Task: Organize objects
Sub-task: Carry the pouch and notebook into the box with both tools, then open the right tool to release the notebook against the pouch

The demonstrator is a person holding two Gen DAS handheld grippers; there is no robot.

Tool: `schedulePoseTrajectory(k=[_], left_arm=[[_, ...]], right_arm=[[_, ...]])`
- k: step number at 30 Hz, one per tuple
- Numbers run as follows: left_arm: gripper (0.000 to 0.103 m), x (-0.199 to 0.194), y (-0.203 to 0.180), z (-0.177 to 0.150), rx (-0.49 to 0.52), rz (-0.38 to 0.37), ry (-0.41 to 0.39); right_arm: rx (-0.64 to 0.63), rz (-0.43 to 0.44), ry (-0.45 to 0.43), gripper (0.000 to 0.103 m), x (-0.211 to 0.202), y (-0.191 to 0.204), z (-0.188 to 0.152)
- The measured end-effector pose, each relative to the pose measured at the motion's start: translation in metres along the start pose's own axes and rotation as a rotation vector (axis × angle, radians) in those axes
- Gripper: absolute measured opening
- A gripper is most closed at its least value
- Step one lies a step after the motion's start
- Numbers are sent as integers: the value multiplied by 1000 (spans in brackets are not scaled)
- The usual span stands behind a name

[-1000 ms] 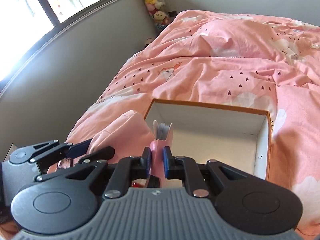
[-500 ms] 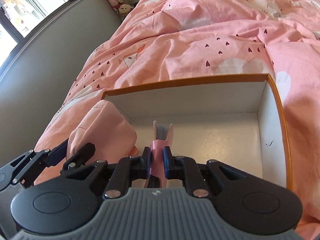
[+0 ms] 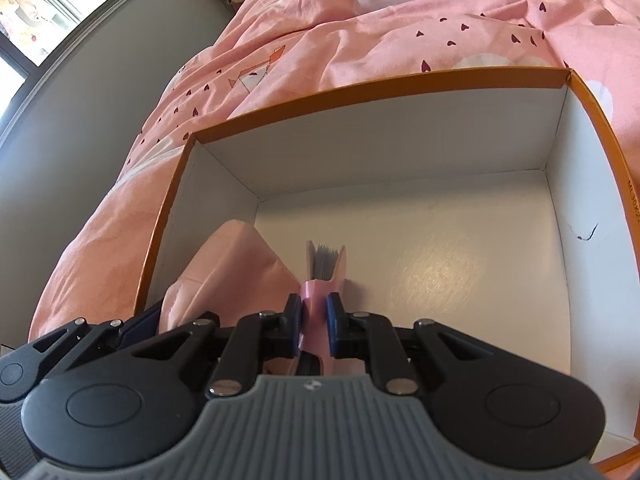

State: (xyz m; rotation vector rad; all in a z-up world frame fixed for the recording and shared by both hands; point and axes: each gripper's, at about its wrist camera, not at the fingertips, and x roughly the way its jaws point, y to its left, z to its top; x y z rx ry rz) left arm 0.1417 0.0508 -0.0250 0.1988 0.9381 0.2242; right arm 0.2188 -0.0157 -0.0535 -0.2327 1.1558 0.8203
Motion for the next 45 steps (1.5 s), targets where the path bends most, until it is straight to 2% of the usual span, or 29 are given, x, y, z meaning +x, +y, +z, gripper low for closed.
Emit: schedulePoseTrajectory(k=[3,7,11,17,19,21,23,29,34,37,41,44,45], left_arm=[[34,7,7,-1,-42,-73,80],[36,5,11,-5,-49,-95,64],[49,-4,22,-6,-82,-154,30],[49,-25,37,-6,-89,-192,-45],[49,-27,40,-6,-100,-192,-48],[49,-26,43,-7,-107,-195,-44],[46,-24,44,-9,-113,-200,-41],[41,-24,52,-16,-132,-227,-50],[39,-23,56,-15,-151,-246,-46],[37,-22,55,-14,-150,-236,-42],[37,-22,54,-12,-145,-223,-44],[37,-19,53,-10,-140,-217,-33],[37,-19,52,-9,-138,-213,-30]], right_arm=[[-22,-5,0,14,2,5,-4],[-45,-15,4,14,2,8,-5],[-42,0,9,14,2,10,-3],[-55,15,13,14,5,22,-1],[-57,25,18,13,7,26,-1],[-50,53,30,7,10,29,0],[-36,85,53,7,13,32,0],[-28,90,83,10,20,28,-3],[-33,76,49,12,7,18,3],[-48,4,51,16,5,10,9],[-48,-112,119,29,16,-10,16],[-5,-111,164,41,23,-24,16],[8,-98,176,41,24,-26,16]])
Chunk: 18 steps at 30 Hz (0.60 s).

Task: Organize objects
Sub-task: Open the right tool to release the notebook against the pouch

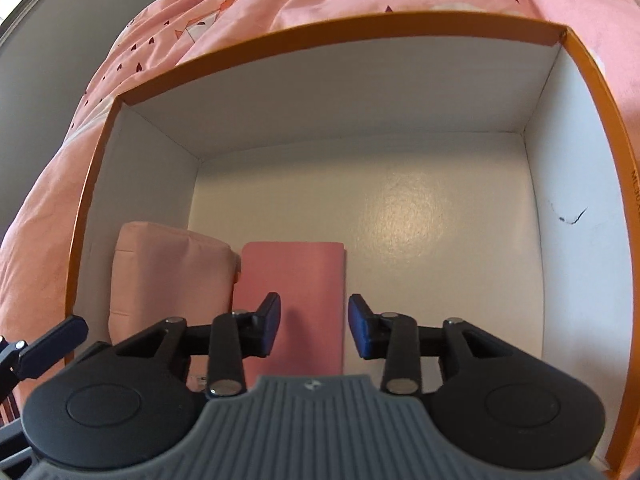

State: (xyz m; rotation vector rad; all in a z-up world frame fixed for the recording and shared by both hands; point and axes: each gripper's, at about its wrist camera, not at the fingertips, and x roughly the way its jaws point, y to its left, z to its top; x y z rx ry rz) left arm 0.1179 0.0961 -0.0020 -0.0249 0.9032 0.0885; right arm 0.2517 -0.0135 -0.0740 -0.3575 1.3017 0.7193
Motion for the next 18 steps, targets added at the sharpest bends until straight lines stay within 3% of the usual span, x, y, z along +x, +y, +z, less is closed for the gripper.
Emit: schedulePoseTrajectory(k=[5,8,12,18], left_arm=[[36,1,-3,2,28,17,7],[35,2,-4,2,50,17,12],[34,3,-3,1,66,10,16],[19,5,0,0,100,30,25]], right_arm=[[-78,12,24,47,6,22,-1],[-155,-58,53,58,16,41,-1],[-187,-99,96,62,30,51,3],[-227,-147,120,72,42,67,4]])
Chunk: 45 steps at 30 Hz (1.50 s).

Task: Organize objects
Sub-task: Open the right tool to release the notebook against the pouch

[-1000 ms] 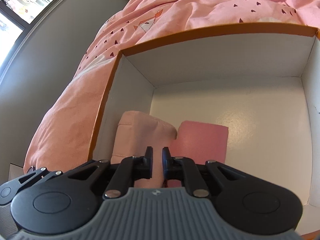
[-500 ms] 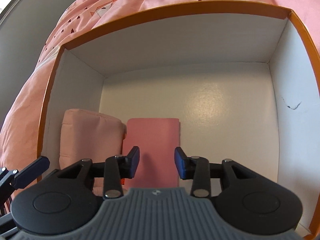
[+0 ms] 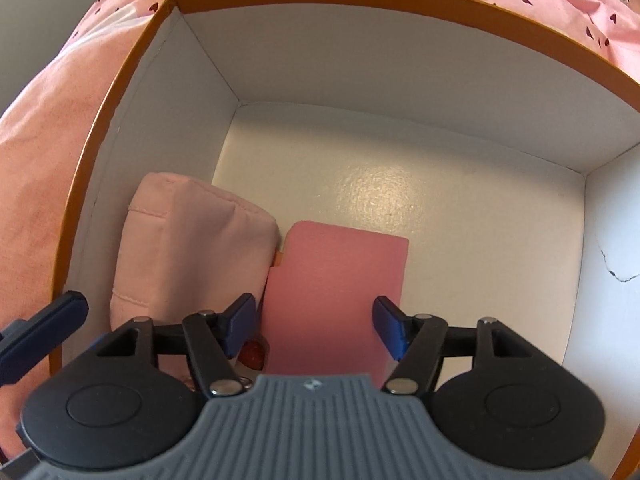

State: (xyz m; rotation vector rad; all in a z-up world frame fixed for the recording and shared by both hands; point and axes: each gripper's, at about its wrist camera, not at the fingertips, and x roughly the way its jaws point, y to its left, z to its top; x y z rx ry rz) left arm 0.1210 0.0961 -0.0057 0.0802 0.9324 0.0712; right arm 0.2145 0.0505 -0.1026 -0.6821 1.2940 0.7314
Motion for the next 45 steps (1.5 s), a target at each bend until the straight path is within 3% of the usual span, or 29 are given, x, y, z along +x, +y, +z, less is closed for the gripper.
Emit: schedulePoseTrajectory(k=[13,17,25,28,33,35,42,45], left_arm=[[22,-5,6,-7,11,-20,-10],[22,-2,2,-8,11,-13,-6],[22,-6,2,-7,18,8,-17],[22,-7,2,-6,14,4,-23],[22,-5,1,-6,19,6,-20],[22,-5,1,-6,12,2,-20],[22,-3,2,-6,-11,-21,-12],[22,3,1,-3,-30,-59,8]], right_arm=[[-65,-128,31,75,11,15,-1],[-61,-117,33,76,11,9,-6],[-89,-175,35,76,13,24,-1],[-47,-128,36,70,7,14,0],[85,49,113,50,-1,-8,3],[90,48,107,44,-3,-12,2],[146,124,78,44,-14,-32,-2],[152,123,80,28,-15,-41,-5]])
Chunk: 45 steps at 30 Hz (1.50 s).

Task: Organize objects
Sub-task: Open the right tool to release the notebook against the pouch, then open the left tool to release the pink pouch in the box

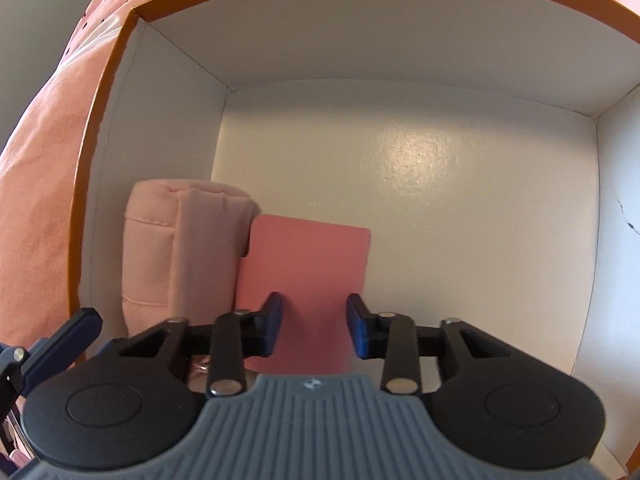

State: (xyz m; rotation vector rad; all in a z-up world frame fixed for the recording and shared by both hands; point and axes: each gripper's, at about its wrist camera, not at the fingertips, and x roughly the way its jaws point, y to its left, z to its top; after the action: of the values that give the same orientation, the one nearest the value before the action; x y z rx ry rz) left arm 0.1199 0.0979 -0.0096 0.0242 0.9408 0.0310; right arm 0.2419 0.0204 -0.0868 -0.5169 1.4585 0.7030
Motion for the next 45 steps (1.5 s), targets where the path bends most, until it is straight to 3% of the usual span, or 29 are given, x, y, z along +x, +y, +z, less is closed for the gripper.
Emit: schedulePoseTrajectory(k=[5,9,11,16,20,22,24,27,29,32,34,37,38,40,43,45], left_arm=[[21,18,4,5,-72,-91,60],[22,5,-1,8,-26,8,-1],[34,4,-4,13,2,70,10],[35,21,-11,21,51,104,73],[35,34,-22,23,104,159,108],[36,36,-25,23,108,165,126],[34,39,-26,24,110,163,143],[27,37,-26,26,95,131,143],[16,34,-27,28,87,80,140],[13,36,-32,31,73,12,146],[12,39,-34,32,58,-21,143],[6,45,-24,33,-18,-134,157],[0,47,-19,33,-56,-172,174],[0,52,-9,31,-123,-220,199],[0,46,0,30,-156,-218,180],[1,37,5,32,-169,-218,157]], right_arm=[[33,64,0,15,2,-8,-15],[75,112,19,17,1,-19,-14],[55,98,13,19,0,-19,-15],[28,128,21,22,-1,-18,-15],[-7,106,-2,24,-4,-18,-17],[-10,106,-1,21,-3,-20,-16],[-15,103,-11,12,-5,-24,-15],[-43,68,-39,5,-10,-25,-14],[-87,11,-51,5,-12,-23,-14],[-129,-21,-29,5,-8,-21,-14],[-135,6,2,1,-4,-21,-14],[-105,36,19,1,1,-26,-12],[-73,71,41,1,4,-31,-10],[-14,144,82,0,9,-39,-8],[19,209,102,0,12,-40,-6],[11,205,93,0,12,-35,-5]])
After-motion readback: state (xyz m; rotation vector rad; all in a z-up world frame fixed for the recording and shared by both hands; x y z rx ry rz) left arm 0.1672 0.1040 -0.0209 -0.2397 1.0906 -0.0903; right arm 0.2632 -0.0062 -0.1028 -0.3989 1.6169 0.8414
